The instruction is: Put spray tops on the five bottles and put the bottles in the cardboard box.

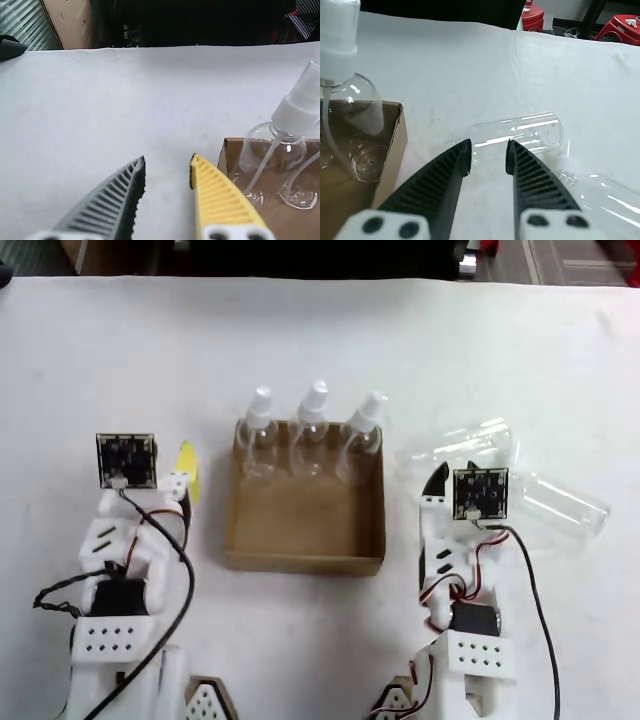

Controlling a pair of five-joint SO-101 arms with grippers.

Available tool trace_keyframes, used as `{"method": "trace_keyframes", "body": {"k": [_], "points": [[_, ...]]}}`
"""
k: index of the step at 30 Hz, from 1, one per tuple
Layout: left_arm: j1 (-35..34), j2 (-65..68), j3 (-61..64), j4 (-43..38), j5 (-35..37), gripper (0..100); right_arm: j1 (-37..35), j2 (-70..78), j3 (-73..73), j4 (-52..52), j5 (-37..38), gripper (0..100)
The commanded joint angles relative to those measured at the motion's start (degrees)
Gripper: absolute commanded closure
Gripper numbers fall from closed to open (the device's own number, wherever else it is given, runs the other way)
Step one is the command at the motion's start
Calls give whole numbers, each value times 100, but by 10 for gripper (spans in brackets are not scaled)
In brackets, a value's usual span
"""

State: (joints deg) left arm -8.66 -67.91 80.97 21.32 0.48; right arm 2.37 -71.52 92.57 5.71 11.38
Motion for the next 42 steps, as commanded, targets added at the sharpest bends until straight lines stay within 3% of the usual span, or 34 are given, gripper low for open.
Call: {"method": "trace_keyframes", "body": {"k": [1,32,42], "points": [[-13,-127,-158,-202,62,854,-31,-127,-35,-84,79,900],[-4,-127,-158,-202,62,854,22,-119,-53,31,79,899],[-31,-119,-158,-202,62,854,382,4,-466,418,18,901]]}}
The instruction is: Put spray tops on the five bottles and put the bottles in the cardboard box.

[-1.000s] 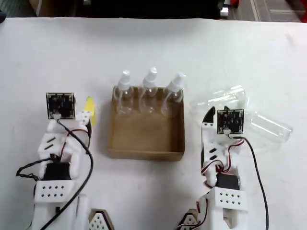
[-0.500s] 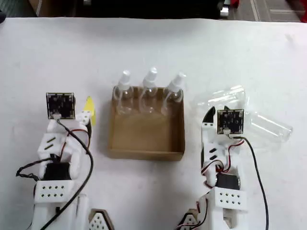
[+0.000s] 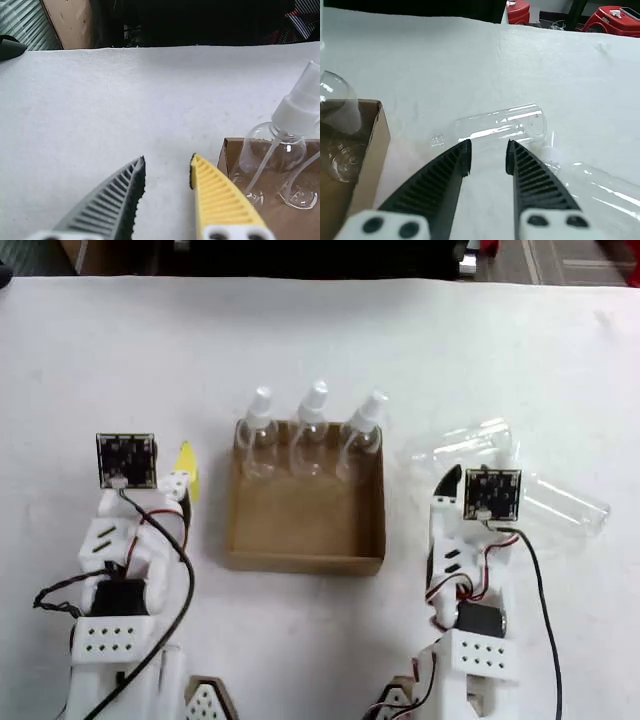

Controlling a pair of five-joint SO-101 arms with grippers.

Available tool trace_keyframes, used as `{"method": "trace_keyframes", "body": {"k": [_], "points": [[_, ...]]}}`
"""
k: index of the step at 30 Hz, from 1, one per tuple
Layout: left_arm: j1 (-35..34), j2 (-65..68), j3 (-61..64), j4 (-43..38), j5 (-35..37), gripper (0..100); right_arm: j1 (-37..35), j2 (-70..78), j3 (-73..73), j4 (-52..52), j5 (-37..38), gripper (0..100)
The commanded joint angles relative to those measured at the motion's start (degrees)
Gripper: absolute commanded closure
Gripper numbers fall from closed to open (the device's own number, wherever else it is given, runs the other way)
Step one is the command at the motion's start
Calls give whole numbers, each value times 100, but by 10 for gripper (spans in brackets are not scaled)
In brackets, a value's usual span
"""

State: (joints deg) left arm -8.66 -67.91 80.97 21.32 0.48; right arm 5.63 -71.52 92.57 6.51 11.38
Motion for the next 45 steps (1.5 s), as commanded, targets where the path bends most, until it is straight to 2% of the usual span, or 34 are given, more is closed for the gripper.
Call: {"method": "trace_keyframes", "body": {"k": [1,8,12,16,19,22,26,28,31,36,45], "points": [[-22,-101,-149,-202,62,854,40,110,-615,470,18,901],[-31,-101,-53,-396,35,854,-48,2659,-2382,840,79,901],[-40,-110,-9,-448,18,854,-4,4127,-4158,2079,246,897],[-40,-92,9,-598,18,854,-233,5209,-5925,3916,1820,896],[-127,-92,123,-826,18,854,-224,5719,-6848,4752,3147,896],[-233,-92,237,-1090,18,854,-31,5895,-7314,4919,3648,882],[-251,-92,246,-1116,18,854,-92,5947,-7446,4971,4220,724],[-251,-92,246,-1116,18,854,-180,5947,-7349,5218,4958,675],[-251,-92,246,-1116,18,854,-286,6026,-7288,5842,6215,711],[-251,-92,246,-1099,18,854,-110,6686,-7657,5719,6321,714],[-215,-92,255,-1108,18,854,224,8585,-9266,5877,6321,708]]}}
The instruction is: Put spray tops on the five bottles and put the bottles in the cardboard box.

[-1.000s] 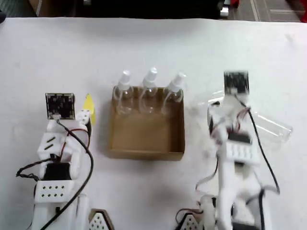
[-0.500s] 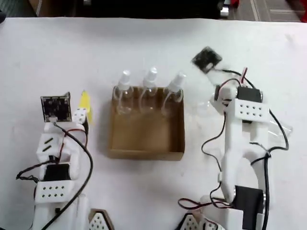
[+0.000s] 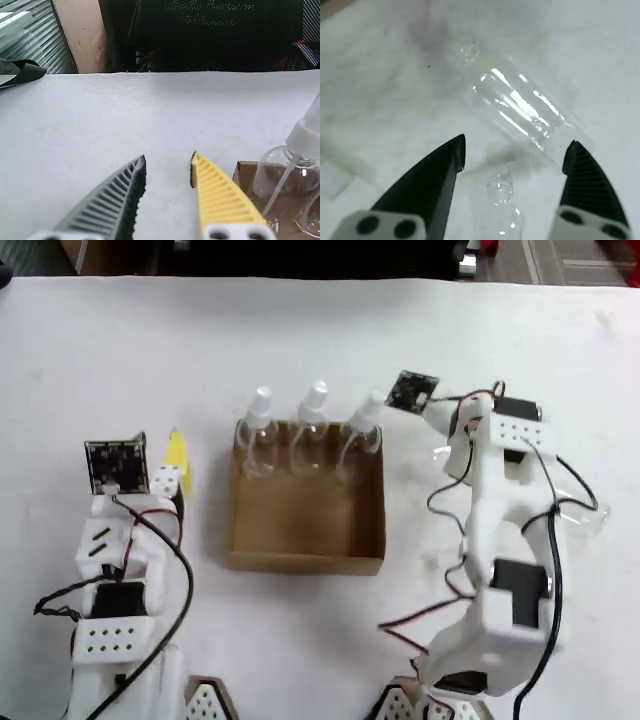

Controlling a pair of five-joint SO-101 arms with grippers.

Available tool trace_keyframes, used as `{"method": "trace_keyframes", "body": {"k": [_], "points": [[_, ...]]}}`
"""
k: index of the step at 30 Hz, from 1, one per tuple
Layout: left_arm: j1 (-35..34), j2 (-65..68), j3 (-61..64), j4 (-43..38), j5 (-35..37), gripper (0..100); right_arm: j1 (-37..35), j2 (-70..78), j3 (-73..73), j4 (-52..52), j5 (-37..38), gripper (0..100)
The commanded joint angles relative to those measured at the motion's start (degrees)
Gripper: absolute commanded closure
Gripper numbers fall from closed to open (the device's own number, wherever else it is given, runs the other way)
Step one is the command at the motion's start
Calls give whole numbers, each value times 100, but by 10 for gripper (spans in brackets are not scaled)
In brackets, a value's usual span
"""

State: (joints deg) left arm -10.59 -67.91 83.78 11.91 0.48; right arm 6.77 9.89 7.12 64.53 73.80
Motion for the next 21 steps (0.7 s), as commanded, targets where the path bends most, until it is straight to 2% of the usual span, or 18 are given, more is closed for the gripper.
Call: {"method": "trace_keyframes", "body": {"k": [1,5,12,16,21], "points": [[-22,-92,-26,-176,18,854,119,602,-844,75,79,708],[-22,-92,-26,-176,18,854,110,1077,-1257,75,97,707],[-22,-92,-26,-185,18,854,163,1675,-1618,127,791,710],[-22,-92,-26,-185,18,854,321,1842,-1802,505,1284,711],[-22,-92,-26,-185,18,854,453,2000,-1820,690,1459,711]]}}
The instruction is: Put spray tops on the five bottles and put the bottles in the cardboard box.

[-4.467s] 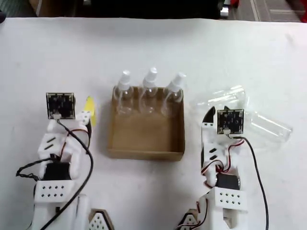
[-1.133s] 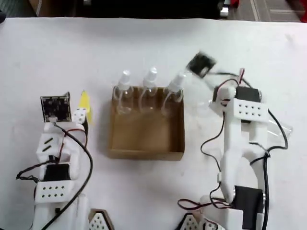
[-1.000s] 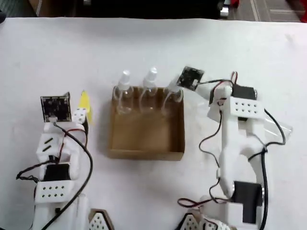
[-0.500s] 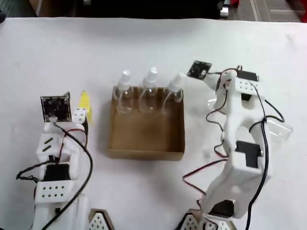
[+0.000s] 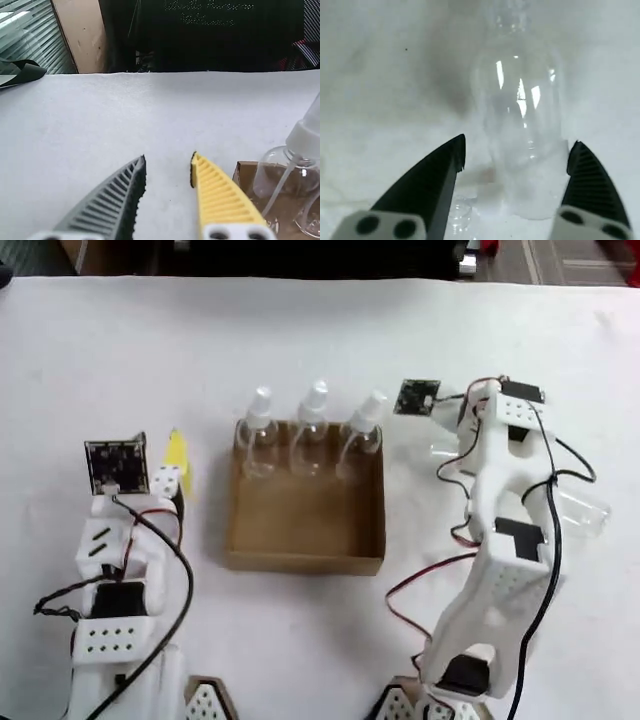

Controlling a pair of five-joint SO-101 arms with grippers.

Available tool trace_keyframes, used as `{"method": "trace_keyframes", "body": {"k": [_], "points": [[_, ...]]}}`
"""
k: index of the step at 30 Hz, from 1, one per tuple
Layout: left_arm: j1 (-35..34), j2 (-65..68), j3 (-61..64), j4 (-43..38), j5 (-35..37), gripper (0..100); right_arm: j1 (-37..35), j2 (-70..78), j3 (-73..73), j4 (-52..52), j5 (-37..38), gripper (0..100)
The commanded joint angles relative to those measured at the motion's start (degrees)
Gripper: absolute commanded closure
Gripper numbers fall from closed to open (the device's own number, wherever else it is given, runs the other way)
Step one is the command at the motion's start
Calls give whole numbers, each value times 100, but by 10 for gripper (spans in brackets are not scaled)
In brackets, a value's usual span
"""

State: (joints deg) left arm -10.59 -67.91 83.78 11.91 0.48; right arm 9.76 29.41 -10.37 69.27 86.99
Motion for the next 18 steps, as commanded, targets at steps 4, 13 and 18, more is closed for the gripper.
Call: {"method": "trace_keyframes", "body": {"k": [4,13,18], "points": [[-22,-92,-26,-158,18,854,224,312,-62,207,141,711],[-22,-92,-26,-167,18,854,400,435,-97,180,141,922],[-22,-92,-26,-167,18,854,418,233,-105,207,88,956]]}}
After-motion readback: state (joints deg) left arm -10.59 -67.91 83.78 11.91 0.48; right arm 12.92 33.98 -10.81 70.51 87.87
